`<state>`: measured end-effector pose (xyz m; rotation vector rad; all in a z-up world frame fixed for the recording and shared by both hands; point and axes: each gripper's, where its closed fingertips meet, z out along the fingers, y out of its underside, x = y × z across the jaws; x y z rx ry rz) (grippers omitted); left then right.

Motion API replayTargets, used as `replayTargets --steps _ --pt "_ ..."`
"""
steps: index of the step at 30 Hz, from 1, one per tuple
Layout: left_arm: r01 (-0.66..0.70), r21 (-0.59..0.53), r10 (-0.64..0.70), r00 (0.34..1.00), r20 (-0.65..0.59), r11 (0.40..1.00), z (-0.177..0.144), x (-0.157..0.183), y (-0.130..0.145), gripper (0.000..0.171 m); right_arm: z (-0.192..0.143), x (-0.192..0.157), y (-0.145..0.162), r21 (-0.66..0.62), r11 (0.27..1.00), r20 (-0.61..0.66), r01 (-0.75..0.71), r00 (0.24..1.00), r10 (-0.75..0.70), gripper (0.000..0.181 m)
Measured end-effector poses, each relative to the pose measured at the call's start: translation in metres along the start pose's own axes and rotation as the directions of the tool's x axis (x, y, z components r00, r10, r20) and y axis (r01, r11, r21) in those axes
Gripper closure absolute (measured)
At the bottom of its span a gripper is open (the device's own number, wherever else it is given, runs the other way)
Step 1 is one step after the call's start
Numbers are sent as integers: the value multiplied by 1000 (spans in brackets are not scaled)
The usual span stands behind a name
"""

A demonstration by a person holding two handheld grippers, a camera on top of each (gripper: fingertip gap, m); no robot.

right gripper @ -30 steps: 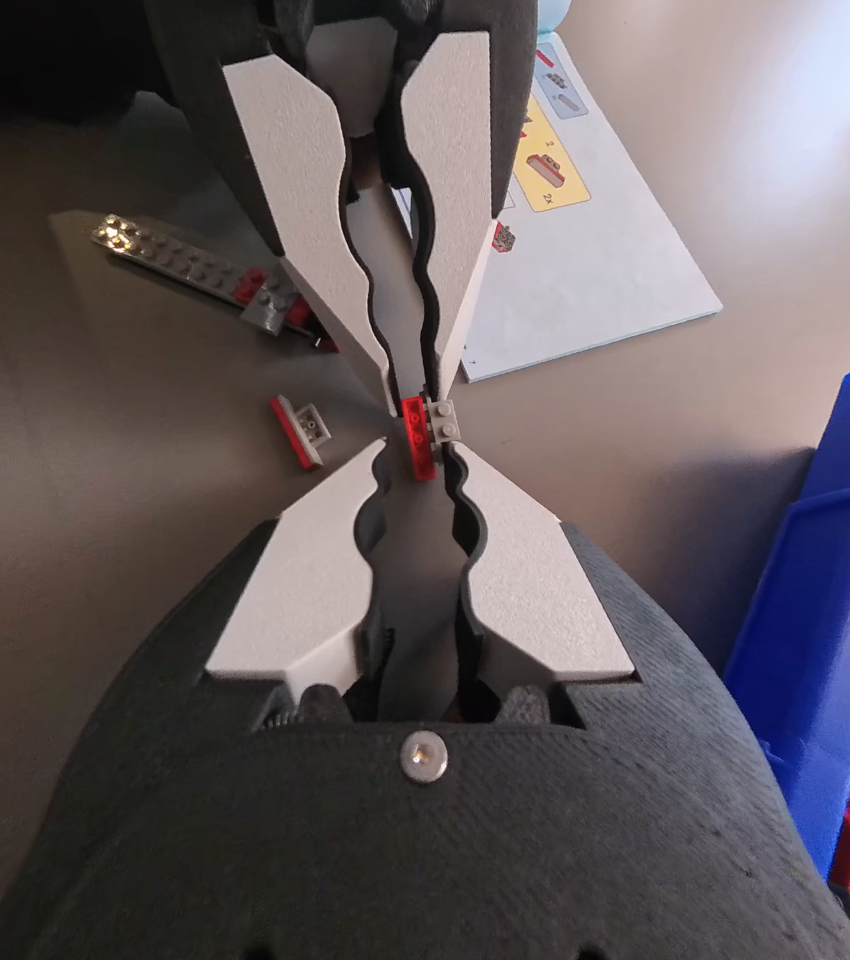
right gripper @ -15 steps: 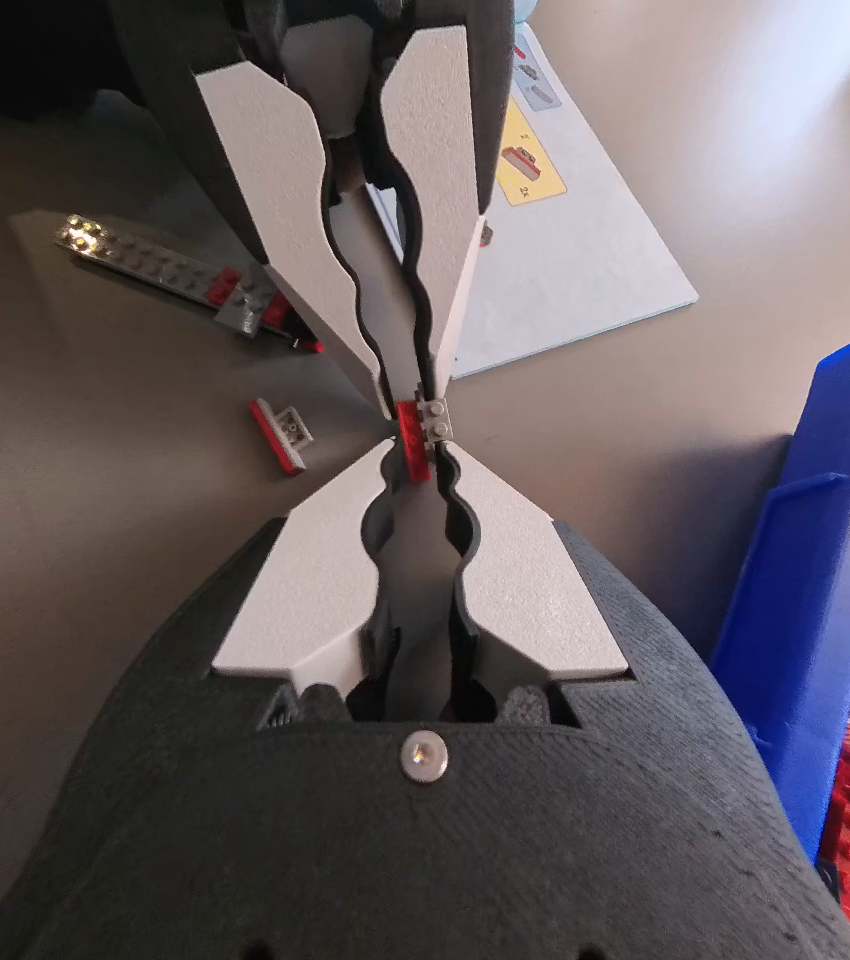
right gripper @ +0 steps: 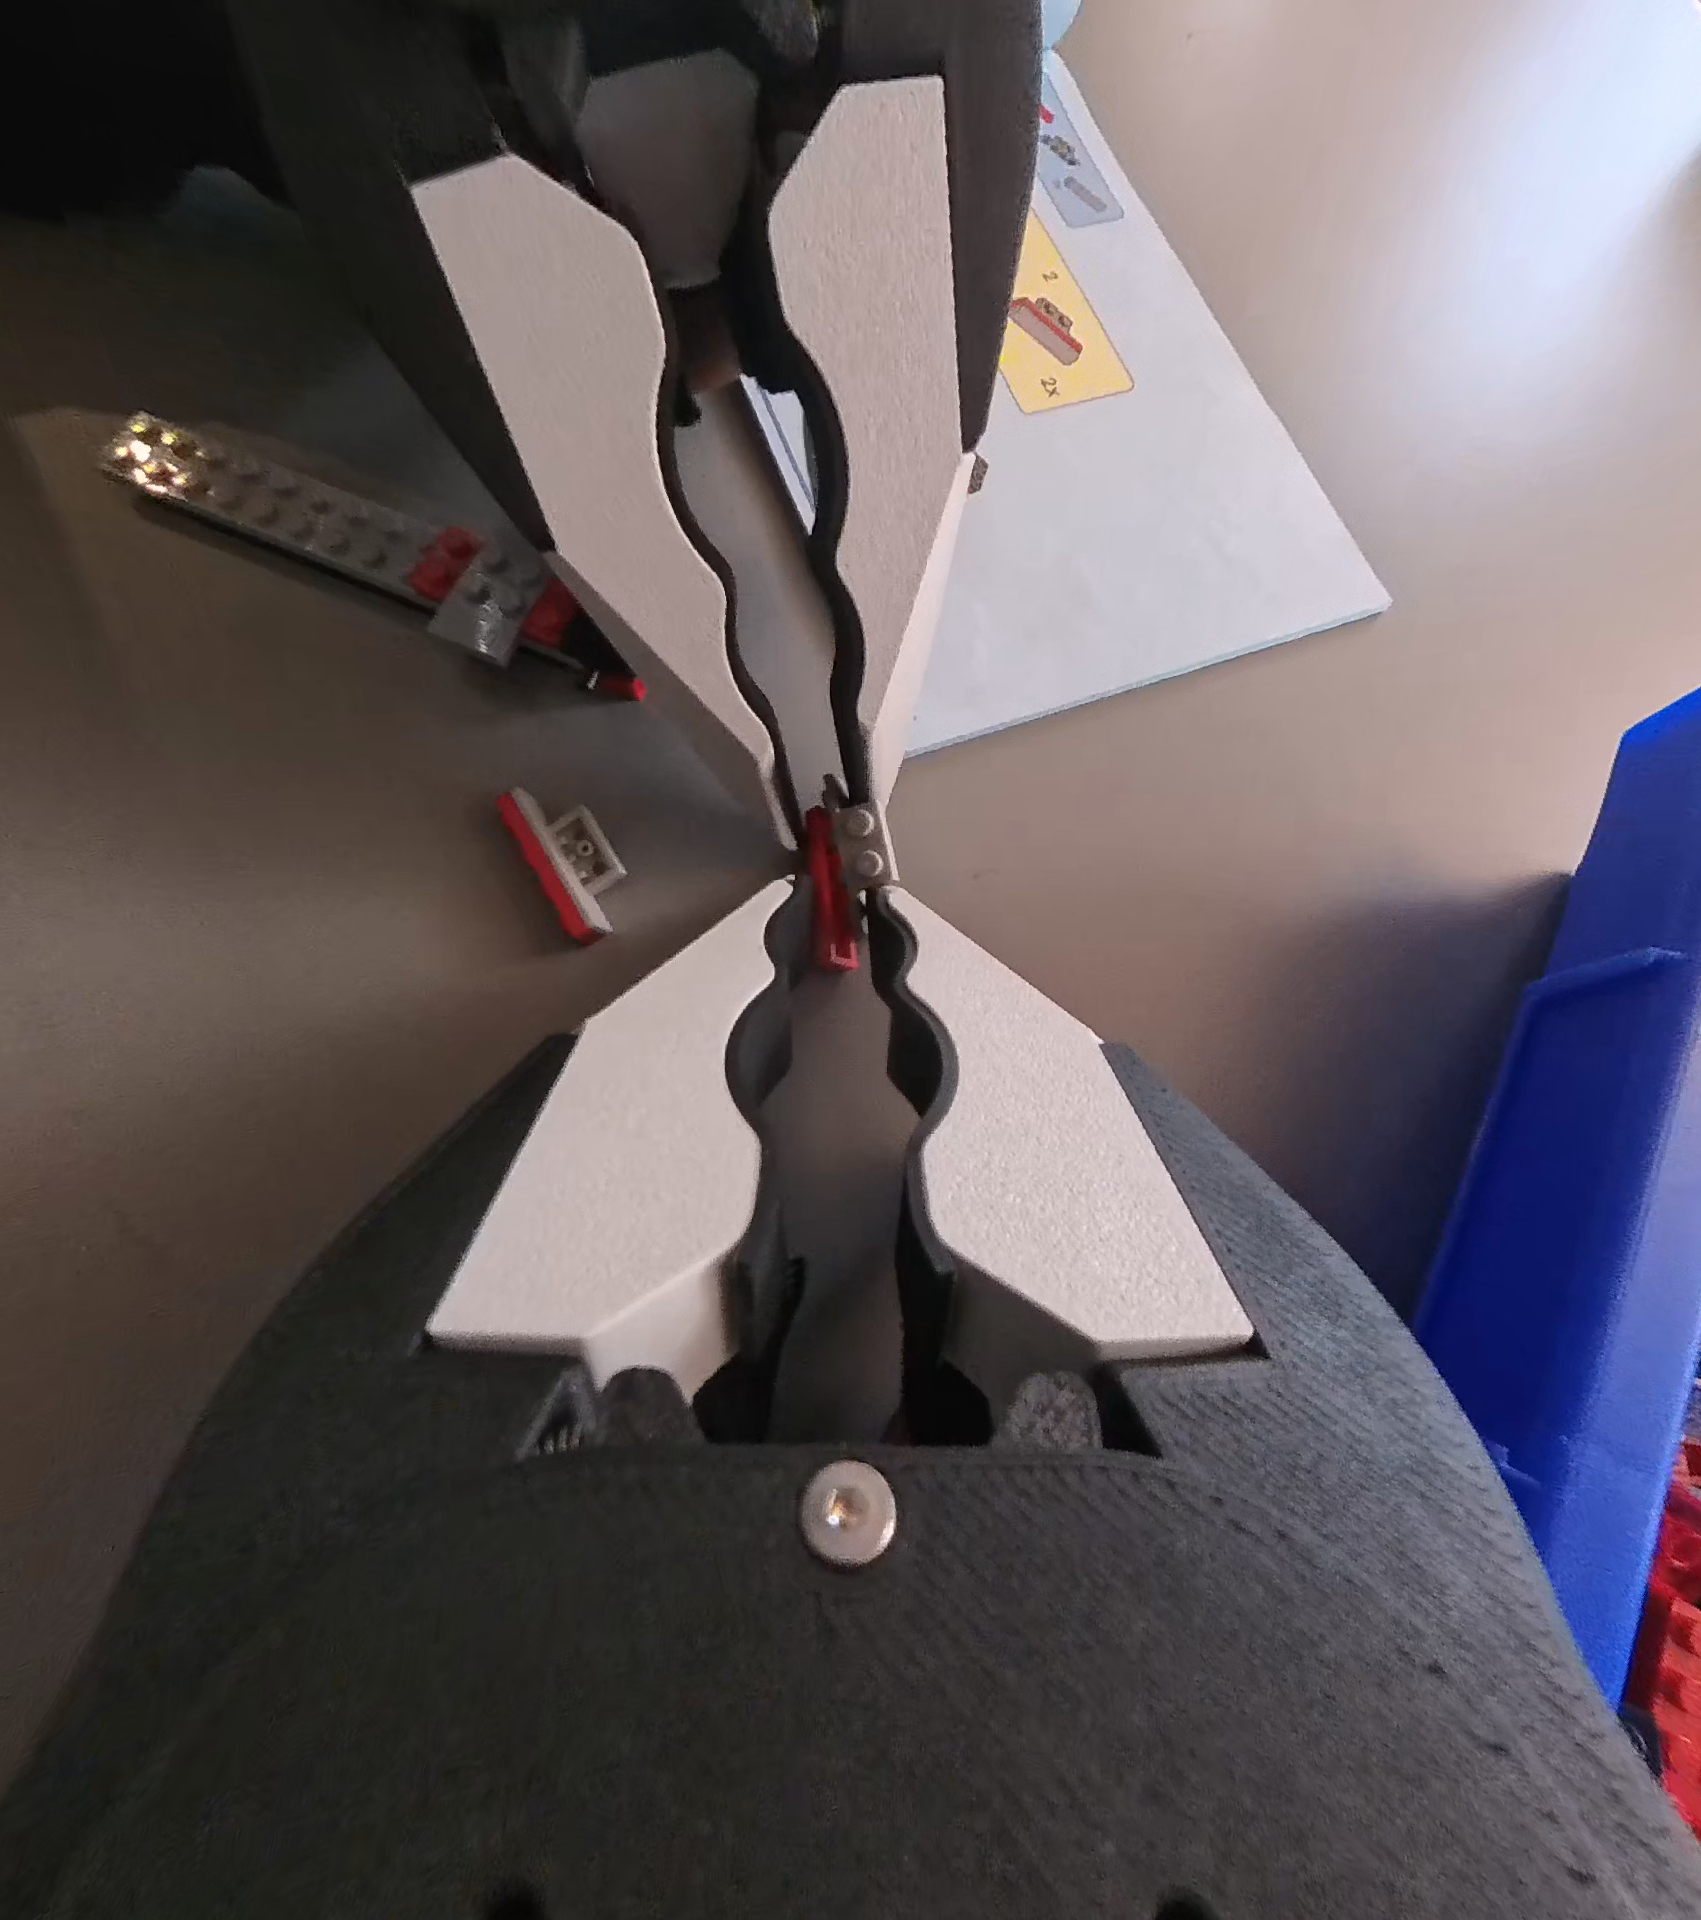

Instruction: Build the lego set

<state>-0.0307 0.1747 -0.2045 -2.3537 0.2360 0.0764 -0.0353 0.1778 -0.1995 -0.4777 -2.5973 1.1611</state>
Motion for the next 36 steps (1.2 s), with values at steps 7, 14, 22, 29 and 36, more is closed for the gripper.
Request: replayTargets --steps 7,14,22,29,36 --pt "15 11 -15 1000 -10 1000 0 0 -1 166 -1 0 -1 10 1000 1 -5 1000 5 162" --pt "42 31 -41 998 -45 999 3 4 -5 167 -1 -1 7 -30 1000 8 -5 1000 5 148" --pt "57 15 -56 997 -52 998 2 4 -3 165 0 3 7 -34 999 -18 -15 1000 14 164" --pt "91 -16 -92 994 -52 996 0 2 2 151 -1 4 7 -30 999 -17 -15 1000 15 169" --pt "63 -8 -63 998 -20 998 4 0 0 150 0 4 7 -31 999 -14 -20 1000 20 170"
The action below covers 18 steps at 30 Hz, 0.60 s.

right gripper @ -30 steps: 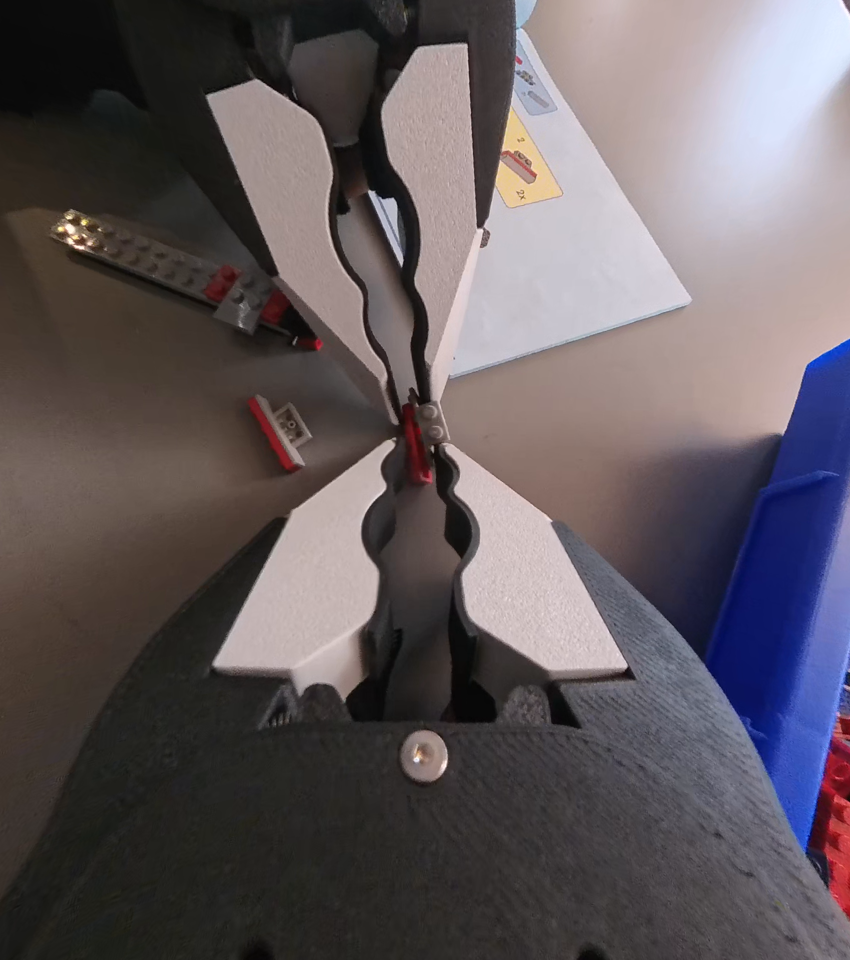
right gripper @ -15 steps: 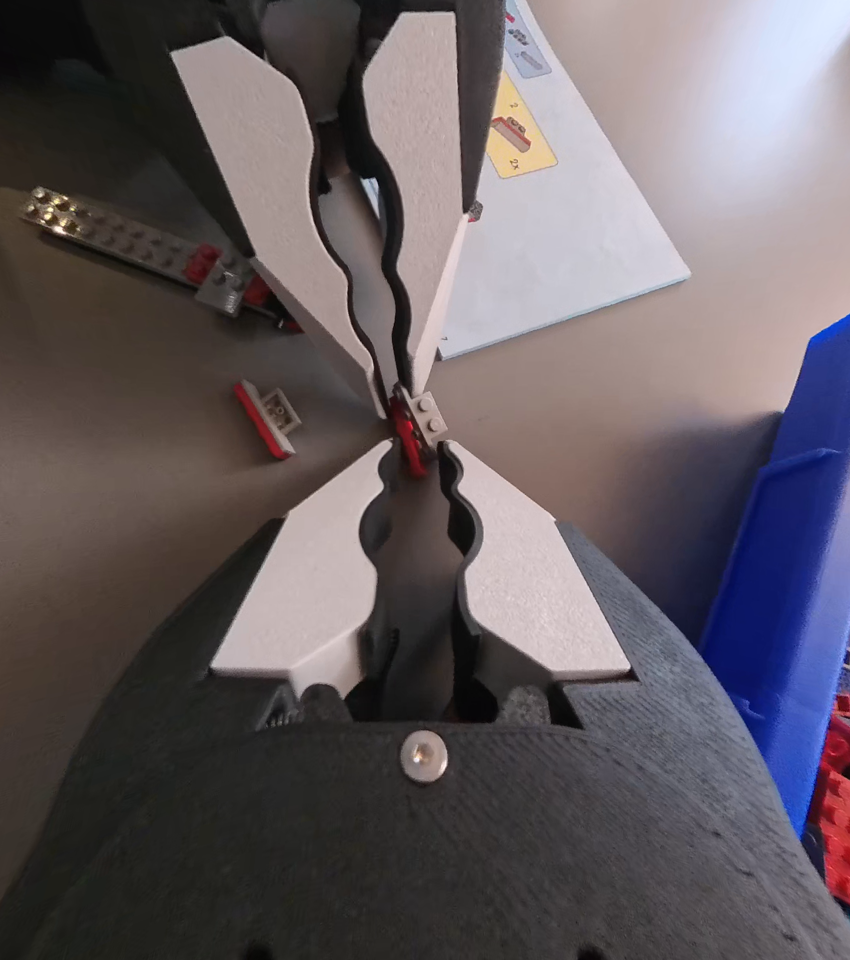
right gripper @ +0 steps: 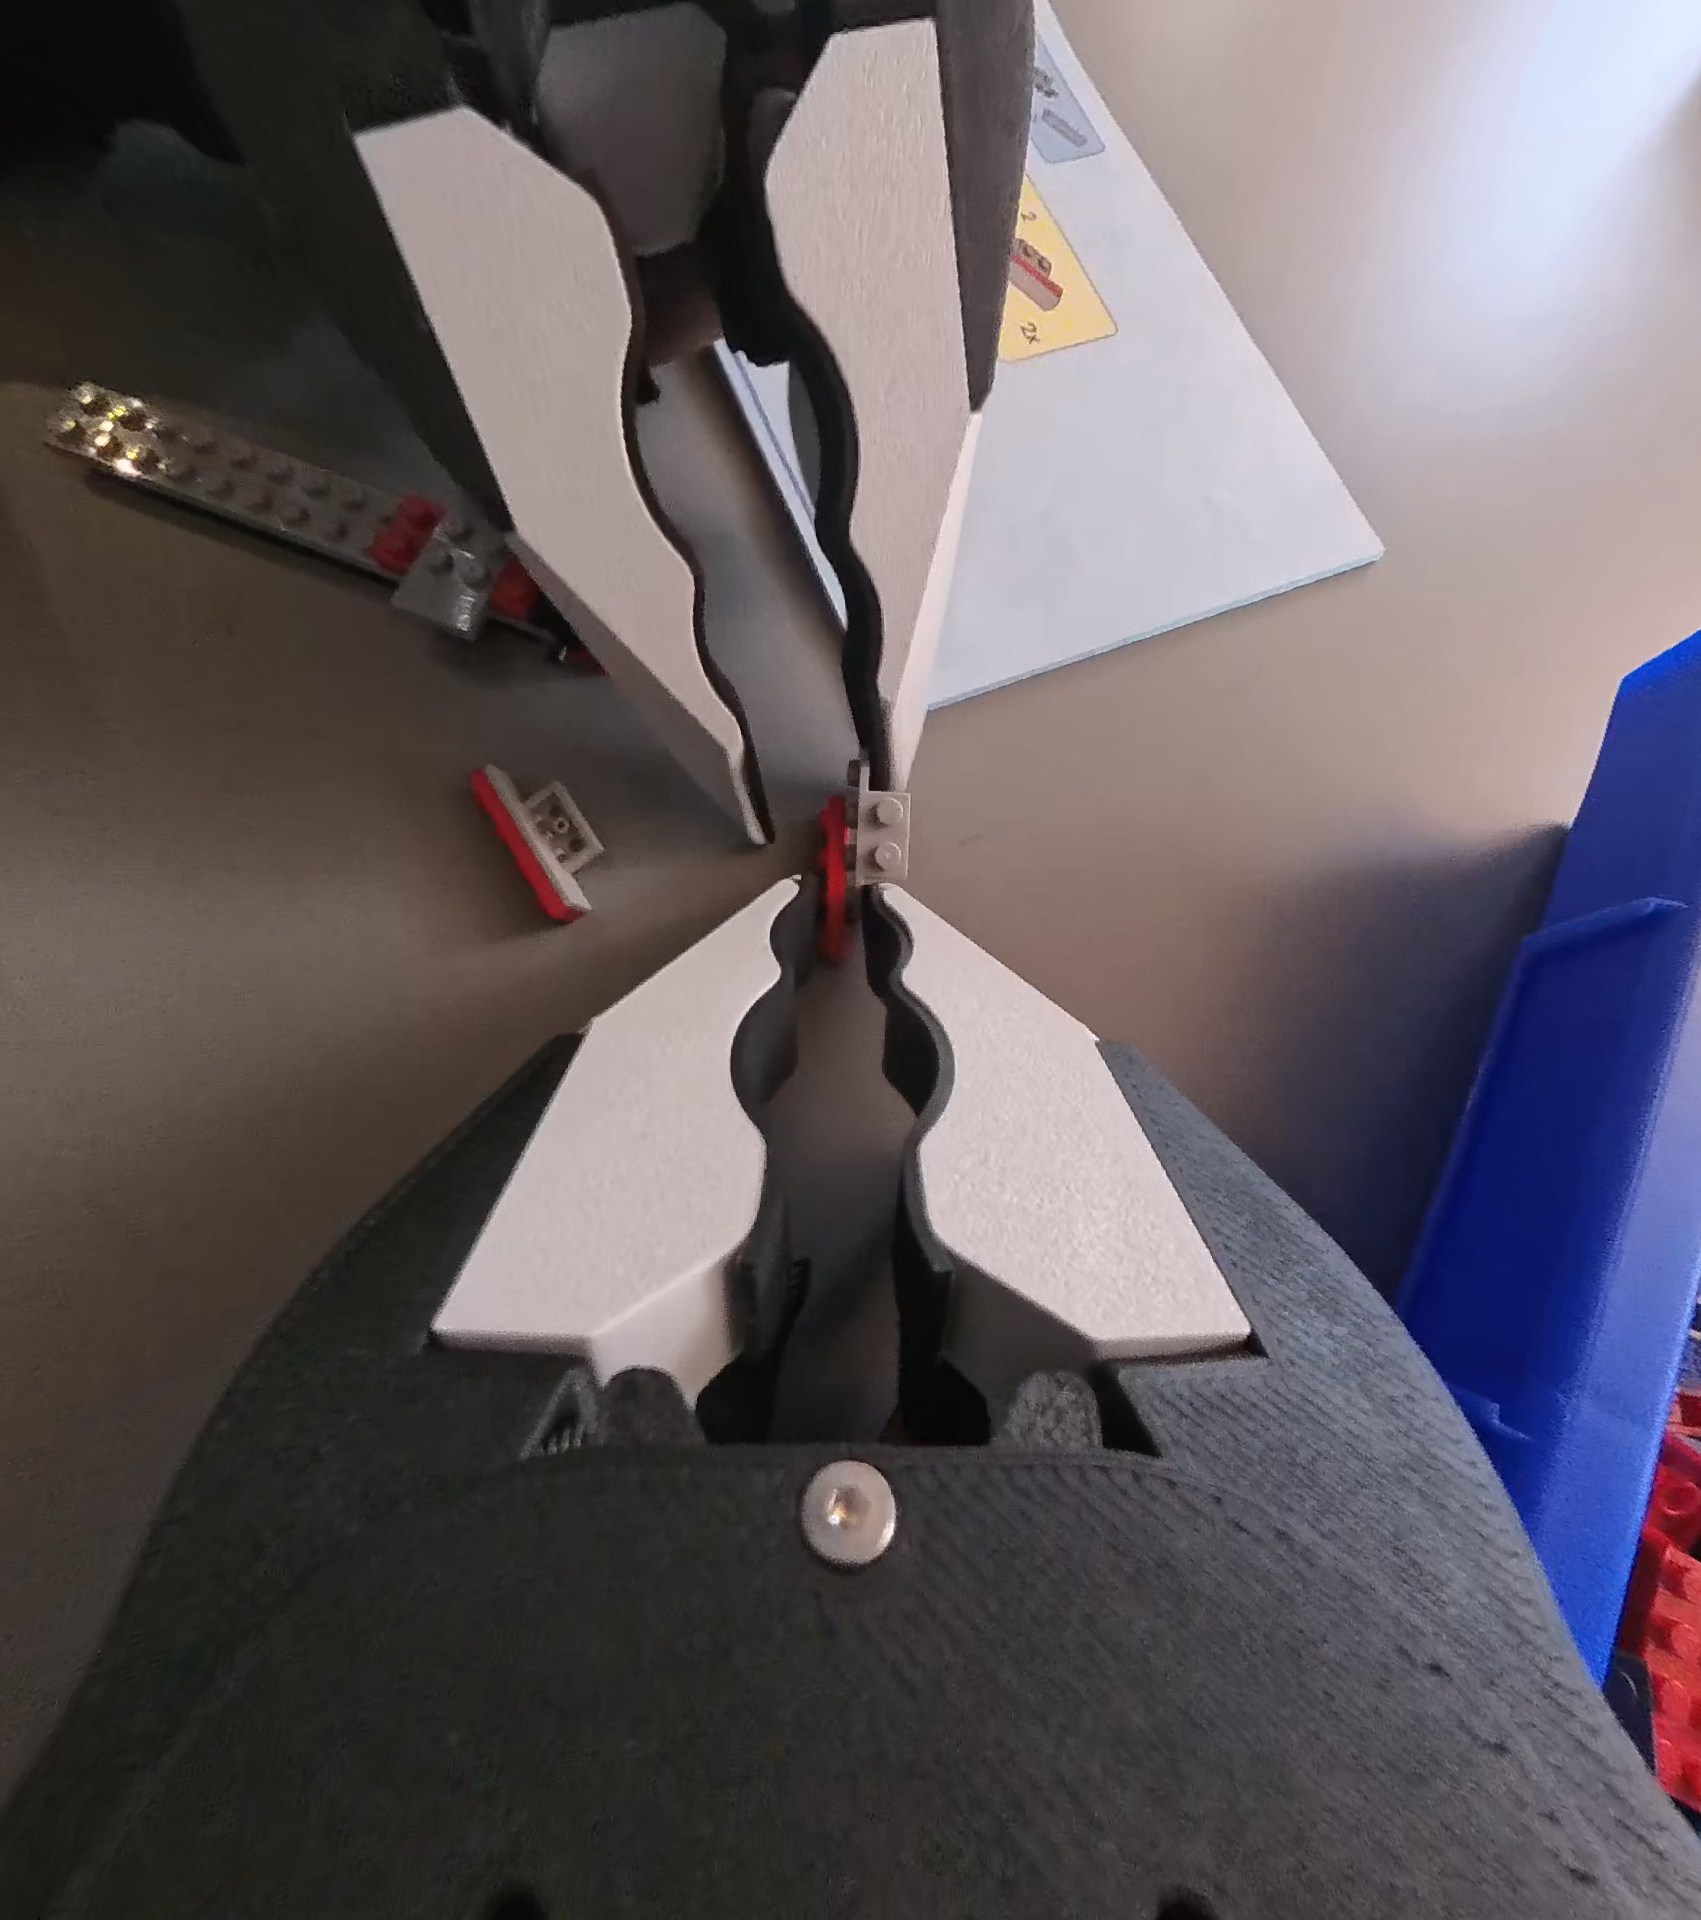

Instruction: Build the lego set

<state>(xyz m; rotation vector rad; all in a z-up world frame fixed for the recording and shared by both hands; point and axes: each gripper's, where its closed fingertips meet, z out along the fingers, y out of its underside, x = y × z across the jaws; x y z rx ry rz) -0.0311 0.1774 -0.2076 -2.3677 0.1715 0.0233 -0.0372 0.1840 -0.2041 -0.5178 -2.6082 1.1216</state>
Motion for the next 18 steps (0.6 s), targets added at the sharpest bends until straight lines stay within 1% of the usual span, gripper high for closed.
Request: replayTargets --steps 5,10,12,15,18 --pt "-30 4 29 999 32 1000 -2 -3 -2 148 0 0 -1 7 1000 1 -2 1000 1 170" --pt "-61 107 55 997 53 992 -13 -6 -17 141 -4 -2 -4 40 999 23 -12 1000 11 170" --pt "-72 149 67 997 37 986 -17 -2 -22 140 -6 -5 -6 61 998 49 -10 999 7 170" --pt "-59 162 59 998 3 985 -16 2 -21 142 -11 -12 -11 106 994 108 -13 994 2 170" --pt "-52 174 56 998 -22 983 -17 4 -21 145 -18 -14 -18 159 984 163 -81 985 55 170"
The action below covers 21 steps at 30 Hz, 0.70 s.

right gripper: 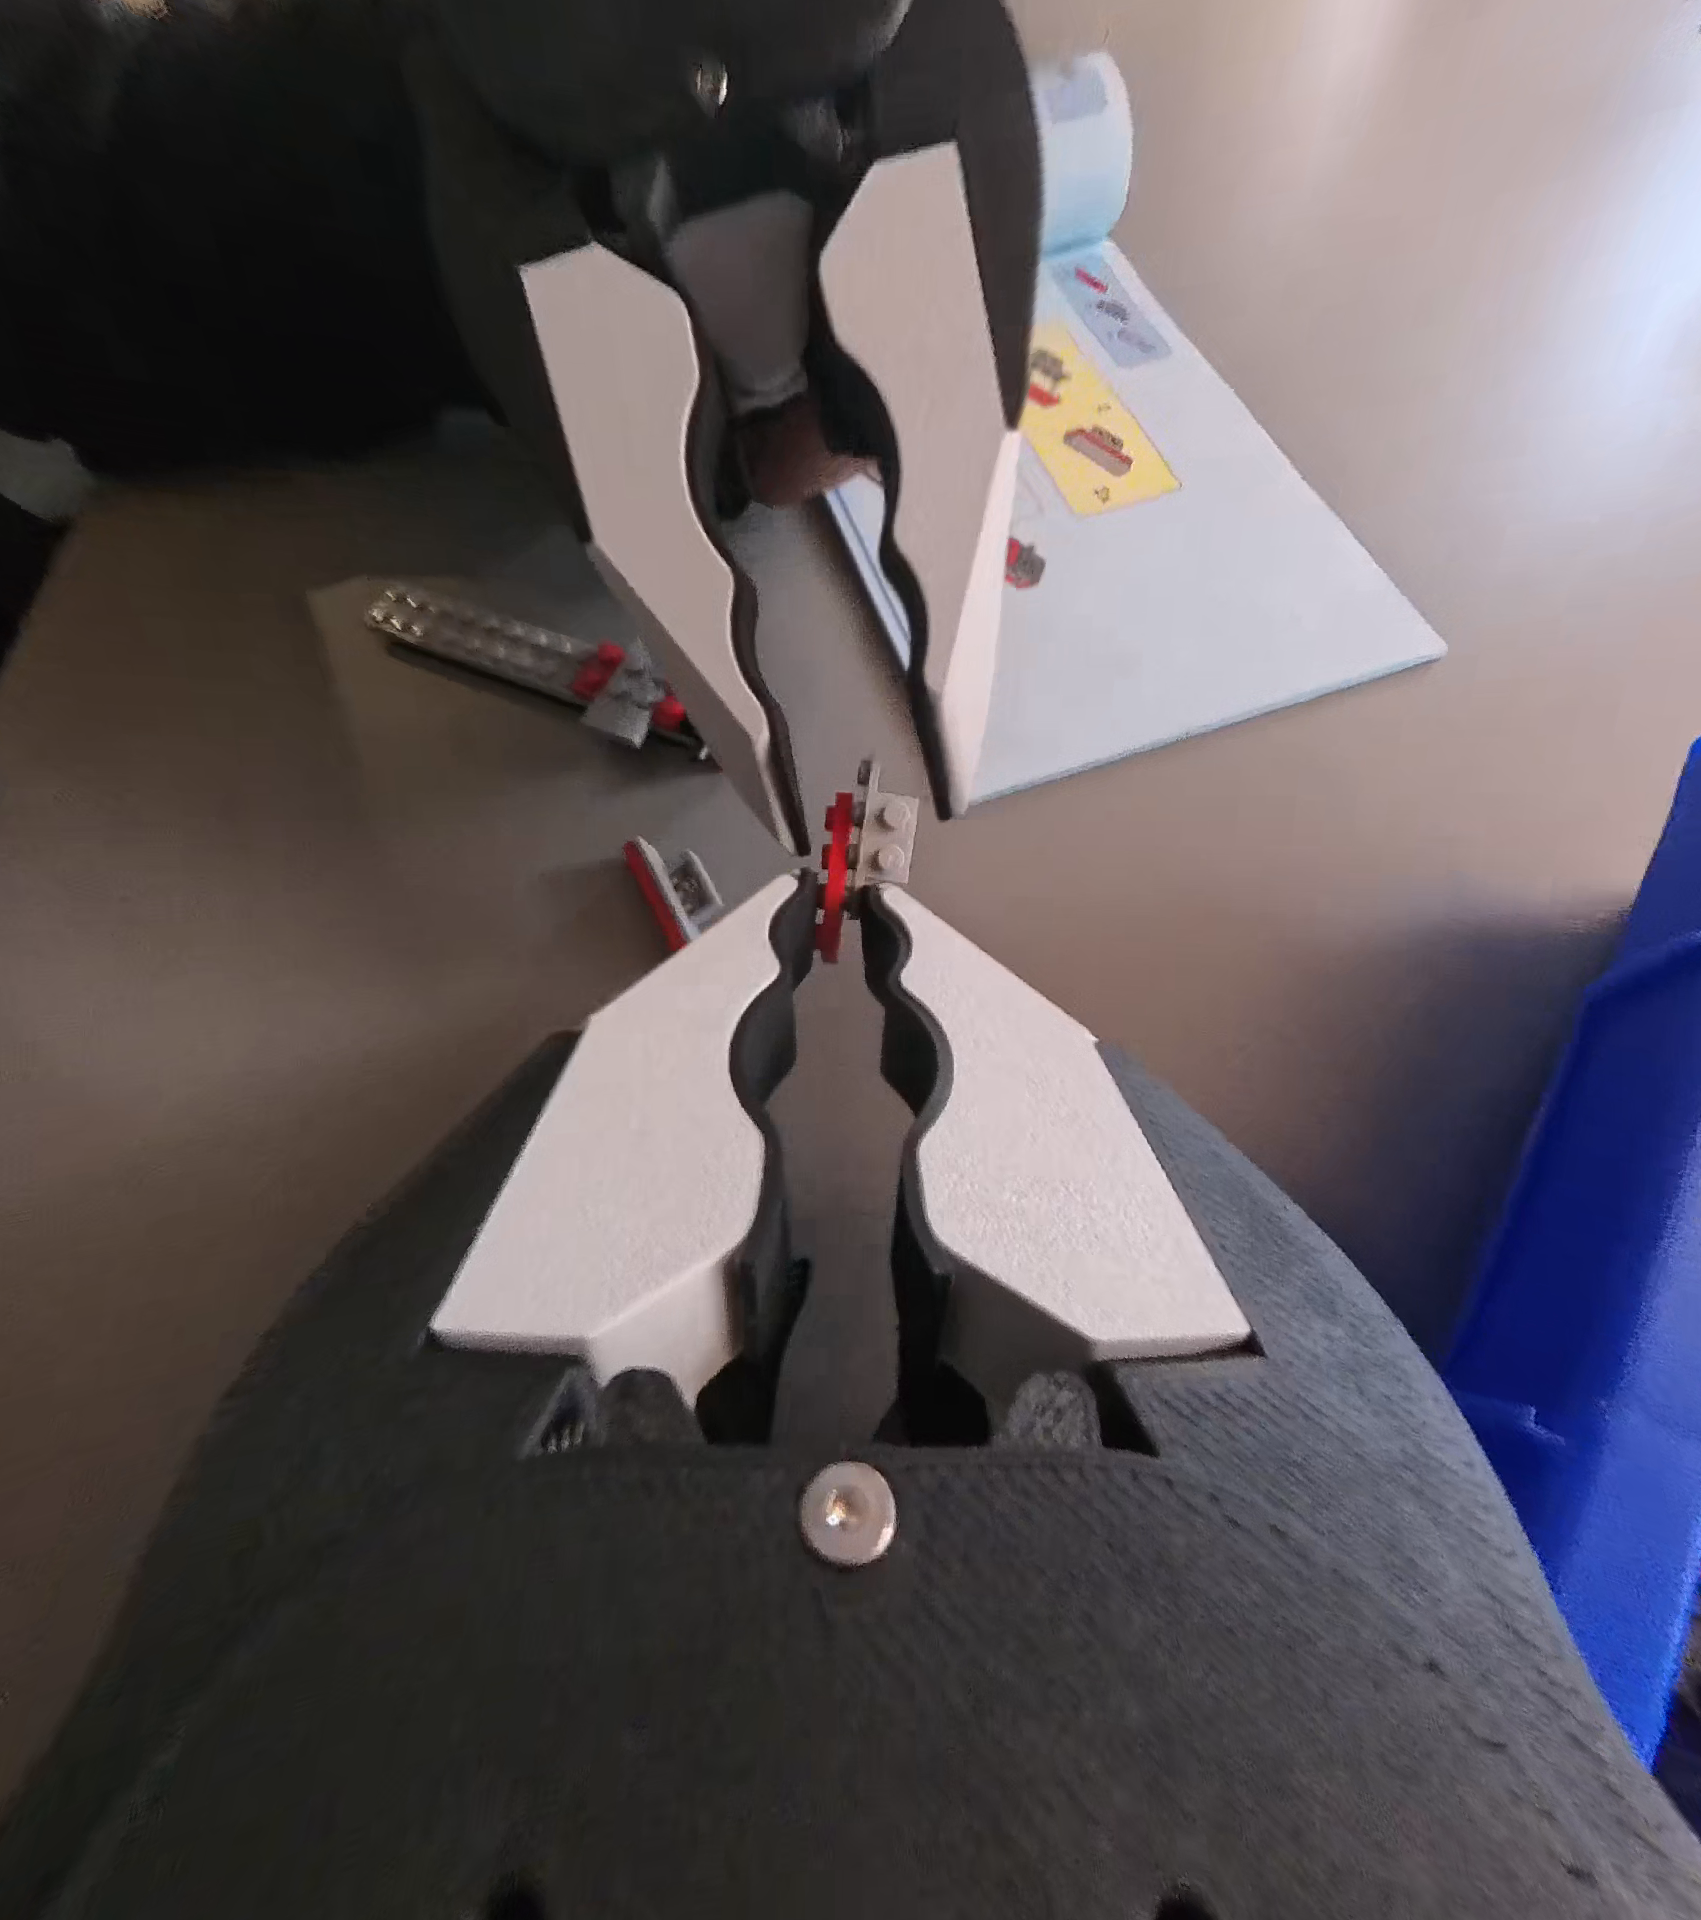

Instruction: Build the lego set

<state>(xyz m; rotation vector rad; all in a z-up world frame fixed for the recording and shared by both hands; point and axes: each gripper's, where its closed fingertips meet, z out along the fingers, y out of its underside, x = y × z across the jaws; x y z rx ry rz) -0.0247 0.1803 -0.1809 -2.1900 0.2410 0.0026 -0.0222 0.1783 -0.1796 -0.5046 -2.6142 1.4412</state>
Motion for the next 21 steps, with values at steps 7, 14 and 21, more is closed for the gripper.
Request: replayTargets --steps 7,14,21 --pt "44 79 -39 997 -63 996 -6 6 -13 159 -8 -5 -14 95 988 79 -119 991 111 170" --pt "206 151 -177 967 -183 967 -13 11 -25 162 -14 -8 -22 141 970 146 -200 973 180 170" --pt "316 192 -263 930 -258 929 -17 12 -34 157 -17 -13 -28 161 951 203 -264 952 230 171"
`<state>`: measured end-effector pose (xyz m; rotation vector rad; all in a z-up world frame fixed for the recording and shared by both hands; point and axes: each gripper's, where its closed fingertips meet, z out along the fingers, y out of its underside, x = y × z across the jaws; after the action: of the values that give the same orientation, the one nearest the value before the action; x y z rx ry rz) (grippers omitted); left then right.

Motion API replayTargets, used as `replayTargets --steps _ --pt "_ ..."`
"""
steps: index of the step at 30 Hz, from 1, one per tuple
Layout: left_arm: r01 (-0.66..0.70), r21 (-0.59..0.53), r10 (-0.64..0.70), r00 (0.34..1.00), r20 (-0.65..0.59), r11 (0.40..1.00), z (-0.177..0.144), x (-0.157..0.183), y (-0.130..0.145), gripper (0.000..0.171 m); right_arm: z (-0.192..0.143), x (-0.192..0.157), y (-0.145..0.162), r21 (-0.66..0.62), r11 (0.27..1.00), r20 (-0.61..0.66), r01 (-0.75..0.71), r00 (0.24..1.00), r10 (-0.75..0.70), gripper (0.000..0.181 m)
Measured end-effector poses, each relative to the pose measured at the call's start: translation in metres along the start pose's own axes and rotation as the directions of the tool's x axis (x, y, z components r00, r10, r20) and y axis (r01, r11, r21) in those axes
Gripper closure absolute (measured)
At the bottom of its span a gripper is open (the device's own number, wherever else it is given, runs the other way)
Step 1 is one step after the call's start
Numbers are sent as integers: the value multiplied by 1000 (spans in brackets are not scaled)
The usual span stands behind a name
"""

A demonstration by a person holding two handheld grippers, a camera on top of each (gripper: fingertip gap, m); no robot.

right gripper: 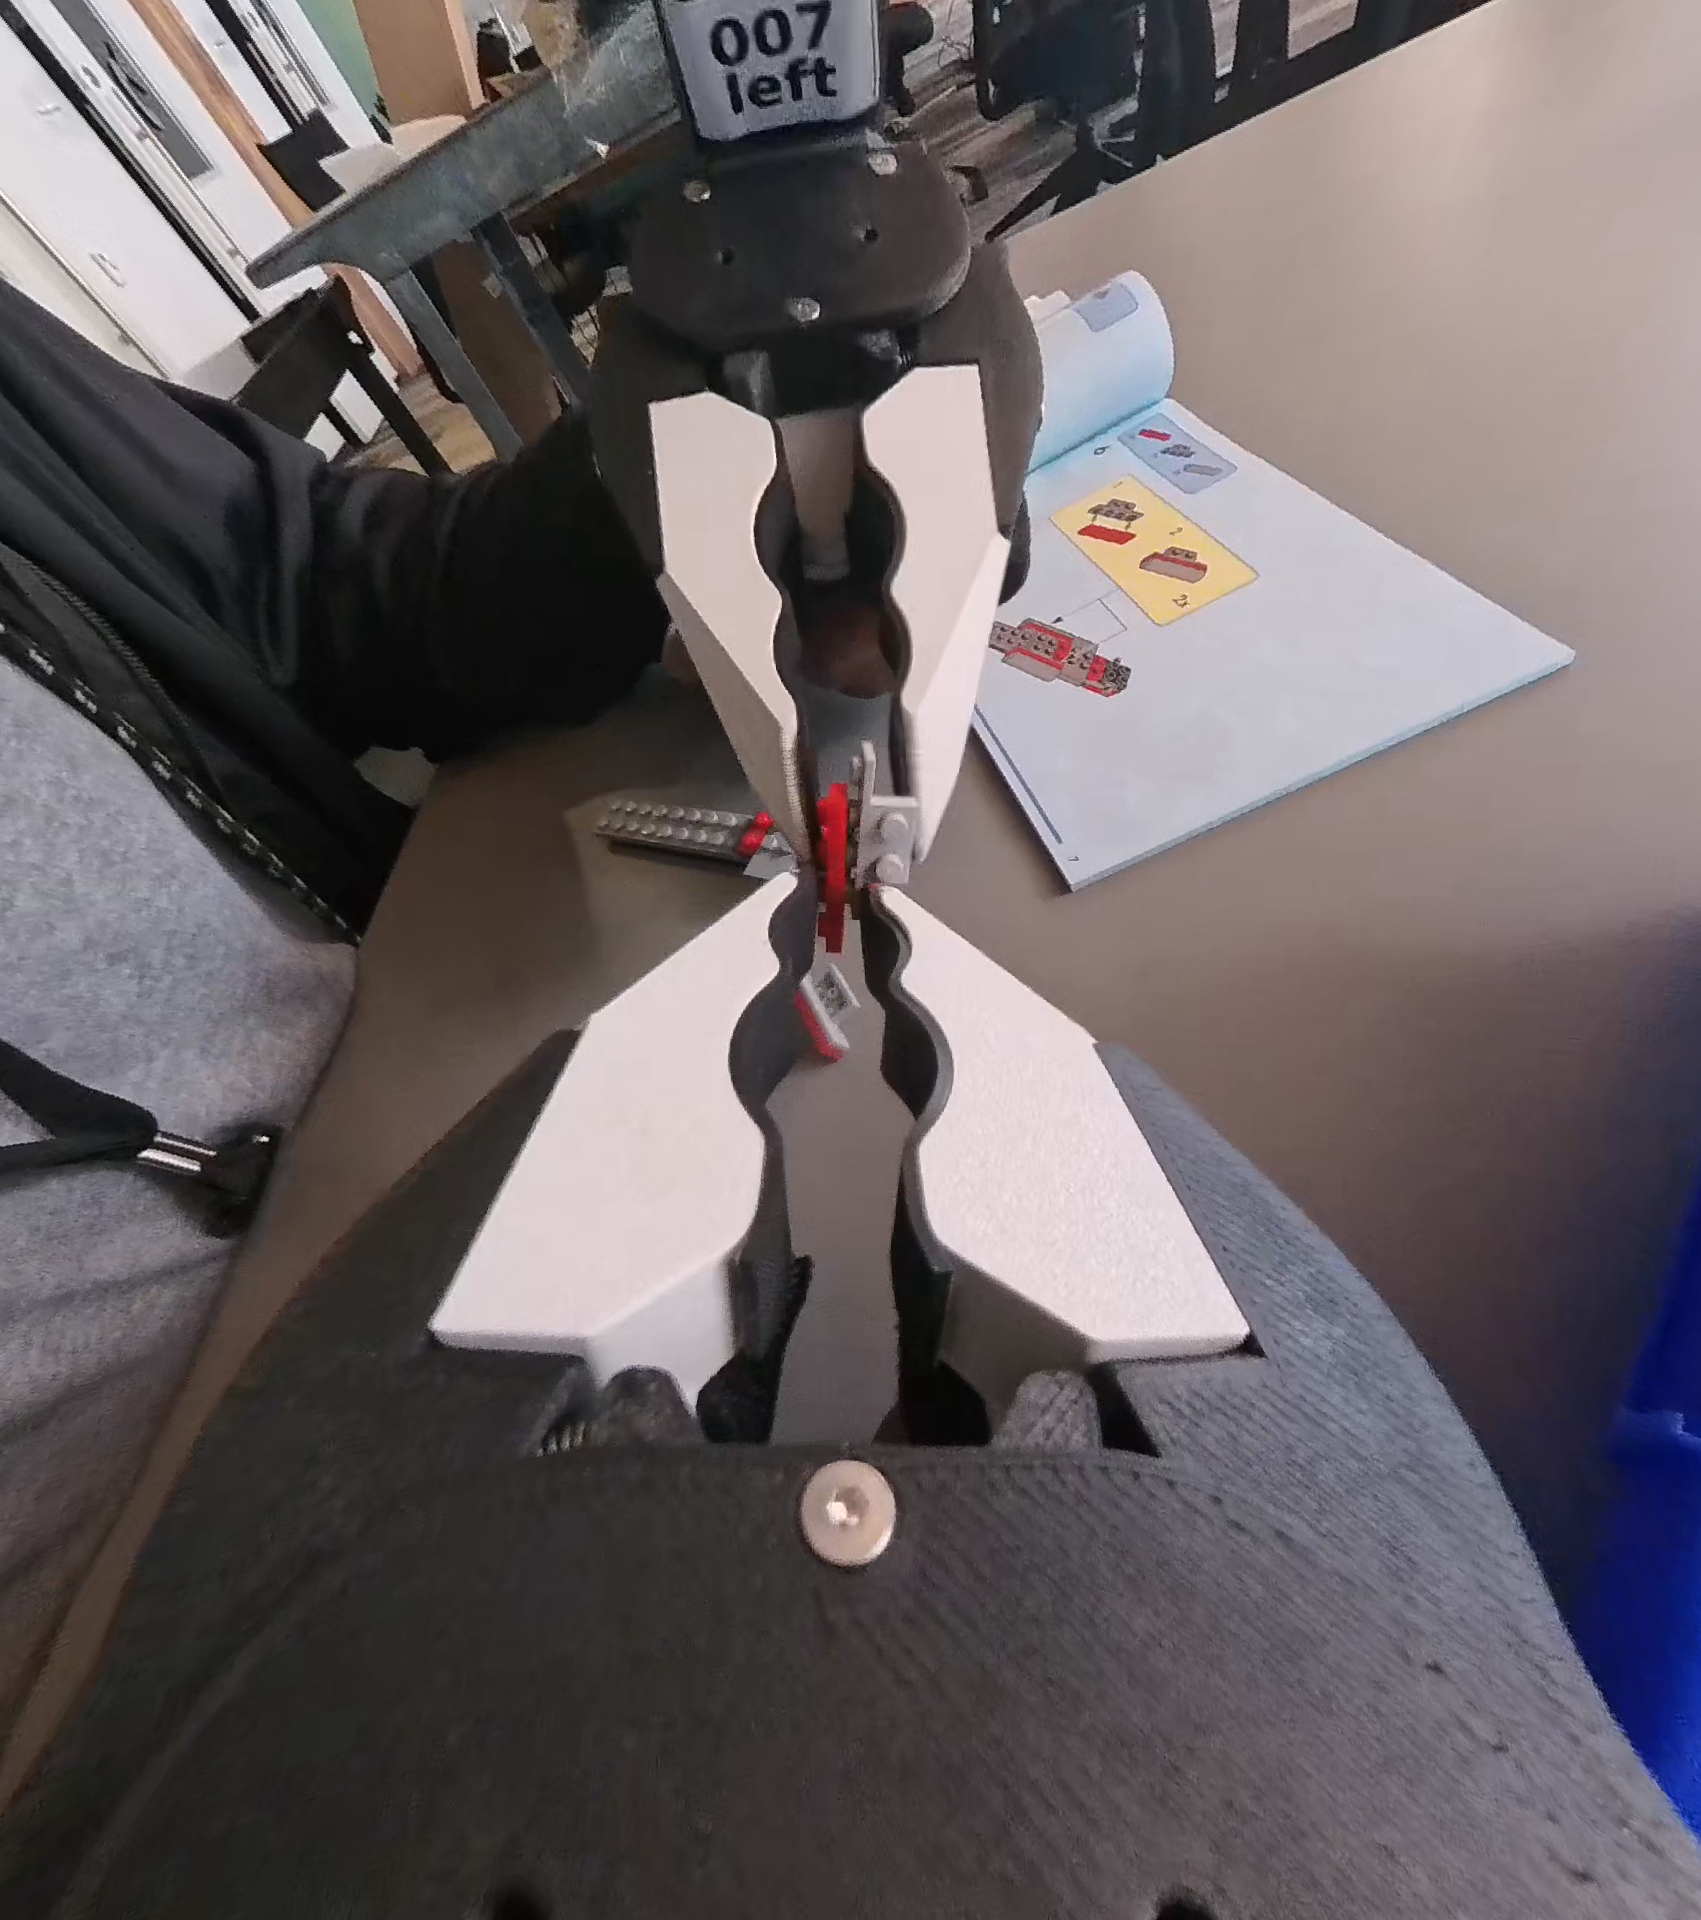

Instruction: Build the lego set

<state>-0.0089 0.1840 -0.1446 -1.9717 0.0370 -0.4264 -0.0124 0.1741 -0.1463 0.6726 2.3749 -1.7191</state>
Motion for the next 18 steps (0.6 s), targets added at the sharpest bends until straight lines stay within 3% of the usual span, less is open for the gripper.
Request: replayTargets --steps 9,18 --pt "-4 37 4 1000 1 999 -6 1 -8 145 2 -1 7 -39 999 5 -21 1000 21 170" --pt "-20 17 20 1000 -3 1000 -1 2 -3 165 4 0 14 -78 997 -5 -20 1000 19 170"
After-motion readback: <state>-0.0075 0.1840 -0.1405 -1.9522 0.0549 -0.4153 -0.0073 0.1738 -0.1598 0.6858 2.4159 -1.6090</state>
